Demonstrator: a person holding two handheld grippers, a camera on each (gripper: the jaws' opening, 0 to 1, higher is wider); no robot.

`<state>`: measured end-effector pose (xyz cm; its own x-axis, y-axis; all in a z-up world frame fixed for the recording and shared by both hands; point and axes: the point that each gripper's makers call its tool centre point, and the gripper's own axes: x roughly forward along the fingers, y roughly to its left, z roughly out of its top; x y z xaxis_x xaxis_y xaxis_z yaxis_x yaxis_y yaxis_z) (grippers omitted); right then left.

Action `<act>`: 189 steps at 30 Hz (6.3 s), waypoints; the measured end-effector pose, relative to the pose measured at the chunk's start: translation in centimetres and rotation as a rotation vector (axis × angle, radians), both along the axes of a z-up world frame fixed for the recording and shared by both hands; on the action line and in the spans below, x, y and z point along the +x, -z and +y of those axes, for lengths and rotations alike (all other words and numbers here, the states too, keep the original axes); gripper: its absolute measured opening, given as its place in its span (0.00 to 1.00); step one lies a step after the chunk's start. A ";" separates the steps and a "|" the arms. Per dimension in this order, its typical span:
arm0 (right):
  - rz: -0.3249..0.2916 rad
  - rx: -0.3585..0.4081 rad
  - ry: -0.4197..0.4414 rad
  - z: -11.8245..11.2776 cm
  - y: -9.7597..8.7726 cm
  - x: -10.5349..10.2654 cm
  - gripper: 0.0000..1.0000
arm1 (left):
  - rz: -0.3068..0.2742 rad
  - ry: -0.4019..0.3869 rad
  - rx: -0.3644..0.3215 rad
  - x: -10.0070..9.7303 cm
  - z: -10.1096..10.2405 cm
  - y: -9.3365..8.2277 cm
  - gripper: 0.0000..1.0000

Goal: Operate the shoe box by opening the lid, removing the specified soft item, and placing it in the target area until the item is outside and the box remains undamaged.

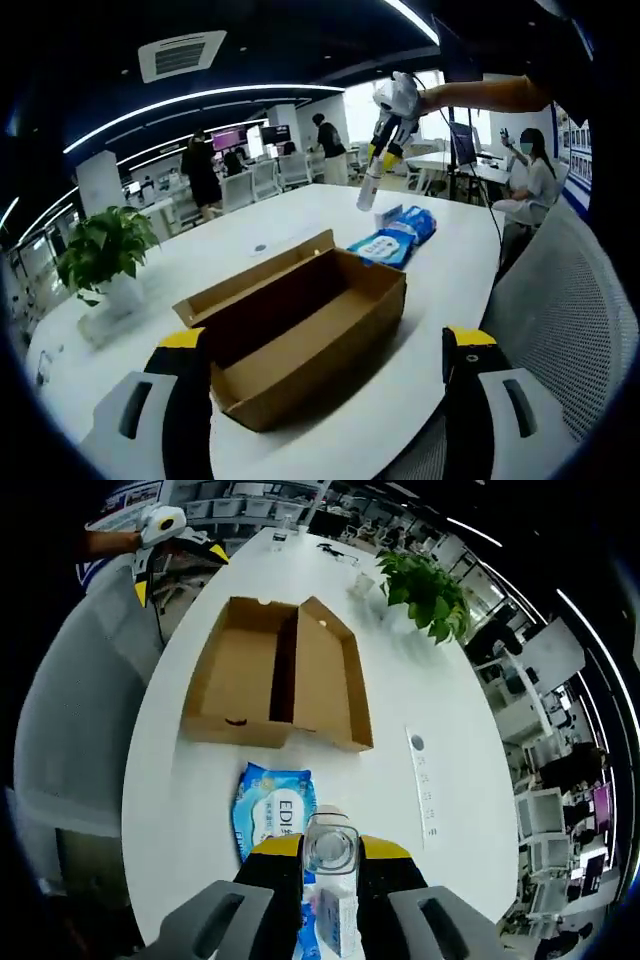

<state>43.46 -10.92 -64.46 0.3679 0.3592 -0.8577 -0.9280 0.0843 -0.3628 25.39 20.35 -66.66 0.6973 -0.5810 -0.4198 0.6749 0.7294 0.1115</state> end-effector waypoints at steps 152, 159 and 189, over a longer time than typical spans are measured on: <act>0.416 0.513 1.077 11.7 15.4 13.0 0.12 | 0.421 -0.597 -0.092 7.6 10.4 8.9 0.02; 0.404 0.512 1.055 11.7 15.3 12.8 0.03 | 0.422 -0.599 -0.096 7.7 10.3 8.9 0.02; 0.228 0.759 0.935 12.9 5.2 11.5 0.00 | 0.407 -0.571 -0.061 7.5 10.3 9.0 0.02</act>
<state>55.00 1.98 -69.71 0.6214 0.4738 -0.6239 -0.4322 0.8716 0.2314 32.85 30.63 -75.68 0.6949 -0.2020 -0.6902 0.1644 0.9789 -0.1210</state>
